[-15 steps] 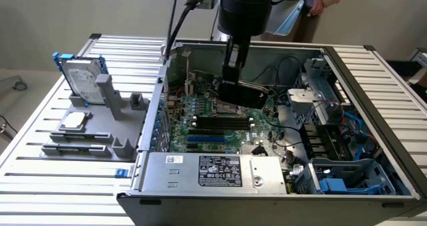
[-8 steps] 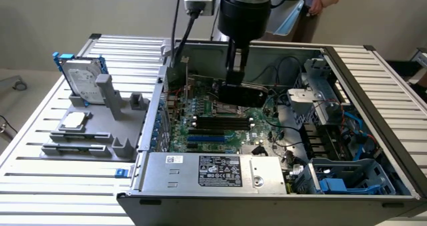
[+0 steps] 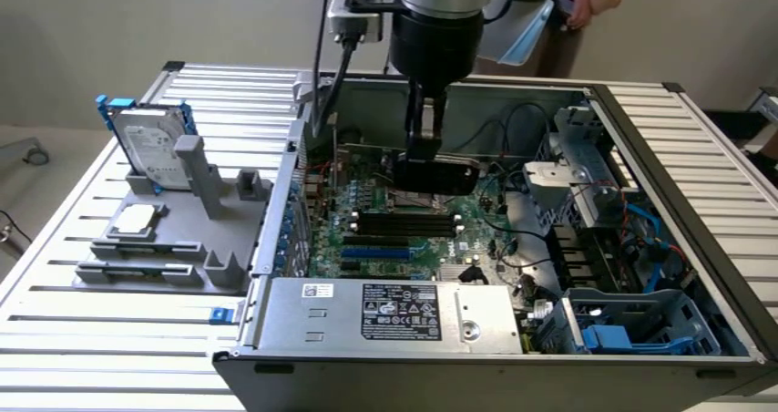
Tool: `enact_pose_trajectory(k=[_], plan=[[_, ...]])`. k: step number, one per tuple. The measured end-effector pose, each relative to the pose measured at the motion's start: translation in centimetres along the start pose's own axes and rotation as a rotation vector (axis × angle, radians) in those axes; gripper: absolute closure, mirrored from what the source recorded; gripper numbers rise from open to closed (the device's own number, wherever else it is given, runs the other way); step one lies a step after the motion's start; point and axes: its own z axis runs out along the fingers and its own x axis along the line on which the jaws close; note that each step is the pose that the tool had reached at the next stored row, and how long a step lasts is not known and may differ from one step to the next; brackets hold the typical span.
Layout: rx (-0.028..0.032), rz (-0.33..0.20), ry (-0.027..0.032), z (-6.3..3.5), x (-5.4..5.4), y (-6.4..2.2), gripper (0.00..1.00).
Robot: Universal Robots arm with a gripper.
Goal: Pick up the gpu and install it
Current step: 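Insert the gpu into the slot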
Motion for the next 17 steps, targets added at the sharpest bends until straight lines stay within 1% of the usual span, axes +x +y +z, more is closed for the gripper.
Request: enact_pose_trajectory(k=[3,6,11,15,17], plan=[[0.0014,-0.009,-0.007,0.5,0.0,0.62,0.74],[0.0012,-0.023,-0.0118,1.05,0.1,0.97,0.74],[0.0001,-0.053,-0.0204,1.94,0.5,1.17,0.74],[0.0001,-0.059,-0.0286,2.61,0.6,1.33,0.74],[0.0008,-0.059,-0.0339,2.85,0.7,1.44,0.74]])
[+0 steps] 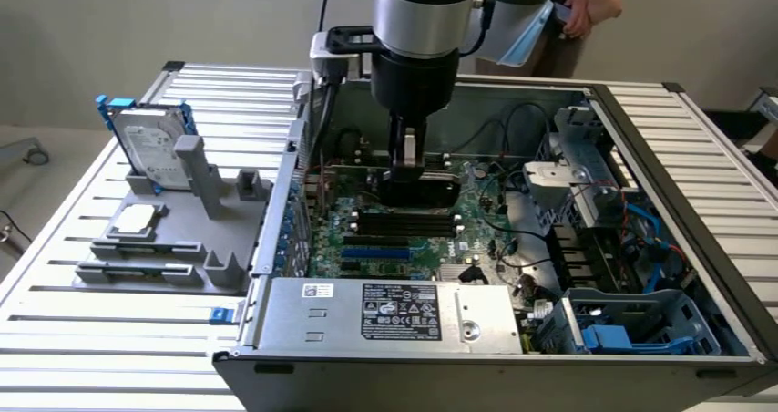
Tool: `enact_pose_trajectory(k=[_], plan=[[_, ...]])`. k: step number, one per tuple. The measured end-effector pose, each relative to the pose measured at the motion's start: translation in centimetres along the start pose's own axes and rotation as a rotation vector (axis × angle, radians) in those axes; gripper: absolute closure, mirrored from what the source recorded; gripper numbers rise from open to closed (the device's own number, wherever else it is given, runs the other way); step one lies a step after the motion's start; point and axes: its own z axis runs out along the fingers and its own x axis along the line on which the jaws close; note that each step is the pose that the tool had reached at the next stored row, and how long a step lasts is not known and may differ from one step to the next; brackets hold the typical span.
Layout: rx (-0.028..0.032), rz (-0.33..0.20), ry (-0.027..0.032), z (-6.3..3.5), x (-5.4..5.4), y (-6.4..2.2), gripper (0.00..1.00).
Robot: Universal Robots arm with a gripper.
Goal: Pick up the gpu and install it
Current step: 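Insert the gpu into the slot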
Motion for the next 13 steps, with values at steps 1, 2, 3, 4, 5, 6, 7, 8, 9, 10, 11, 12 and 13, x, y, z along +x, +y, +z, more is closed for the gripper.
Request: enact_pose_trajectory(k=[1,2,3,4,5,6,7,8,9,10,11,12,13], plan=[[0.0004,0.0,-0.0029,0.12,0.1,0.09,0.74],[0.0004,0.0,-0.005,0.19,0.2,0.16,0.74],[0.0005,0.0,-0.0067,0.24,0.3,0.22,0.74],[0.0006,0.0,-0.0084,0.28,0.5,0.27,0.74],[0.0006,0.0,-0.0104,0.31,0.7,0.29,0.74],[0.0006,-0.001,-0.0117,0.32,1.0,0.3,0.74],[0.0005,-0.001,-0.0126,0.33,1.2,0.31,0.74],[0.0005,-0.001,-0.0138,0.34,1.4,0.32,0.74],[0.0005,-0.001,-0.0147,0.34,1.7,0.33,0.74],[0.0004,-0.002,-0.0154,0.35,1.8,0.34,0.74],[0.0005,-0.002,-0.0156,0.36,1.9,0.37,0.74],[0.0005,-0.001,-0.0156,0.36,1.9,0.39,0.74],[0.0005,-0.001,-0.0156,0.37,2.0,0.42,0.74]])
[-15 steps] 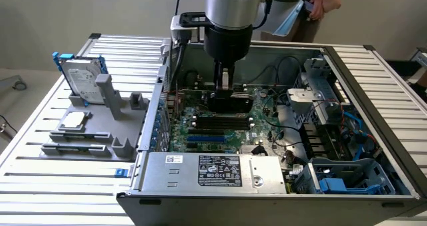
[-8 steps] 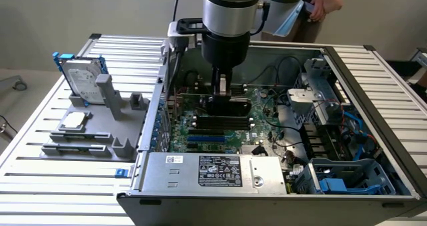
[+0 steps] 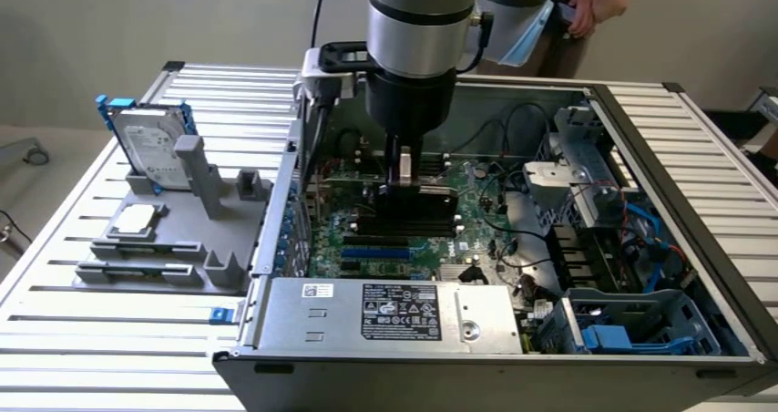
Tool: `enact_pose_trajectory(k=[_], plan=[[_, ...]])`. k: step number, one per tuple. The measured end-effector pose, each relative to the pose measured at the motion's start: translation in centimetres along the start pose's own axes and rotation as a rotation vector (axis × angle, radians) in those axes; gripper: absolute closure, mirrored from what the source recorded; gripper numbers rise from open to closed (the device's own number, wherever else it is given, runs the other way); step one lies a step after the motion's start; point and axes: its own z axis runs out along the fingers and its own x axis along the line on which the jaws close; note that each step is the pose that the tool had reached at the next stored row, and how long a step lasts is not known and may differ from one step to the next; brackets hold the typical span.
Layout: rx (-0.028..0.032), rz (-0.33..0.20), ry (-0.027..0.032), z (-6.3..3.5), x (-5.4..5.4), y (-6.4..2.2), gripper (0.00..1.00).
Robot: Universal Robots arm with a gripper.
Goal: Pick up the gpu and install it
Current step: 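Insert the gpu into the slot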
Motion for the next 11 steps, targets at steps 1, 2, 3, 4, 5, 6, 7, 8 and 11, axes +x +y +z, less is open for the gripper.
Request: enact_pose_trajectory(k=[1,2,3,4,5,6,7,8,11], plan=[[0.0,0.0,-0.0005,0.01,0.07,0.01,0.74],[0.0001,0.0,-0.0007,0.03,0.11,0.05,0.74],[0.0,0.0,-0.0007,0.05,0.17,0.08,0.74],[0.0,0.0,-0.0007,0.07,0.25,0.11,0.74],[0.0,0.0,-0.0008,0.09,0.32,0.13,0.74],[0.0,0.0,-0.0007,0.11,0.43,0.14,0.74],[0.0,0.0,-0.0008,0.14,0.54,0.15,0.74],[-0.0001,0.0,-0.0007,0.17,0.64,0.16,0.74],[0.0001,0.0,-0.0008,0.37,0.83,0.2,0.74]])
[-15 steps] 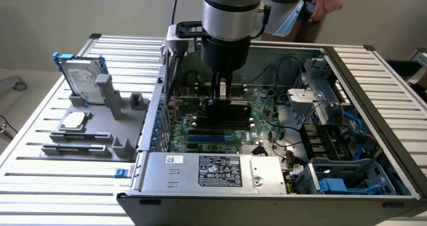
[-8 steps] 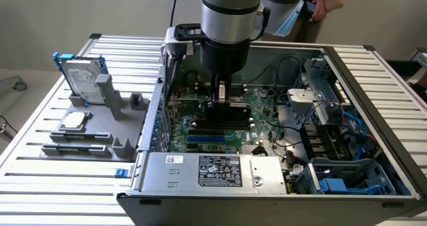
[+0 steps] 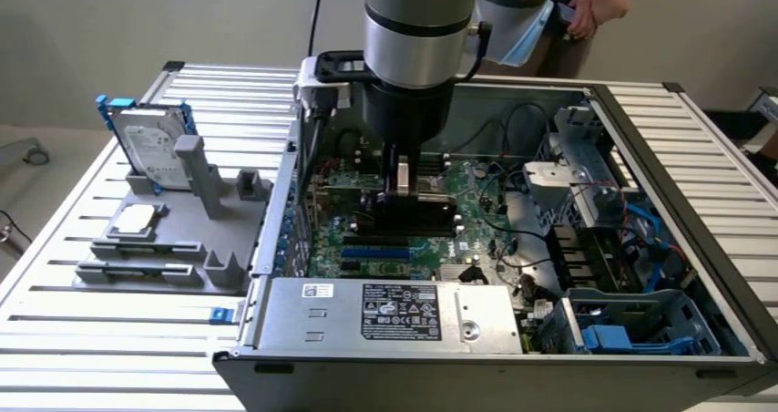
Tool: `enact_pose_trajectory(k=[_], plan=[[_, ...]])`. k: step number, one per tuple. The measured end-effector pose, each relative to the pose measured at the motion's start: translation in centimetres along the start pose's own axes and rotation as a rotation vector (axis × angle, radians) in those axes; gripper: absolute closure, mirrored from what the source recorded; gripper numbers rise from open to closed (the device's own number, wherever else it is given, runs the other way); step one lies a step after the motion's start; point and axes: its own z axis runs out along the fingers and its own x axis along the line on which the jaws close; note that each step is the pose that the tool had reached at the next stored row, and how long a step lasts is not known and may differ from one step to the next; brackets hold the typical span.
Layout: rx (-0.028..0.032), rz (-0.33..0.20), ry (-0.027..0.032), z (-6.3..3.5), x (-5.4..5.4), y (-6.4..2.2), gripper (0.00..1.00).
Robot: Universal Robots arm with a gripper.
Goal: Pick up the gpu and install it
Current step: 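Insert the gpu into the slot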
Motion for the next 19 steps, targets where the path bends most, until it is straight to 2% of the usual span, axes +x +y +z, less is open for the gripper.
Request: enact_pose_trajectory(k=[19], plan=[[-0.0004,0.0,0.0002,1.64,0.2,0.89,0.74]])
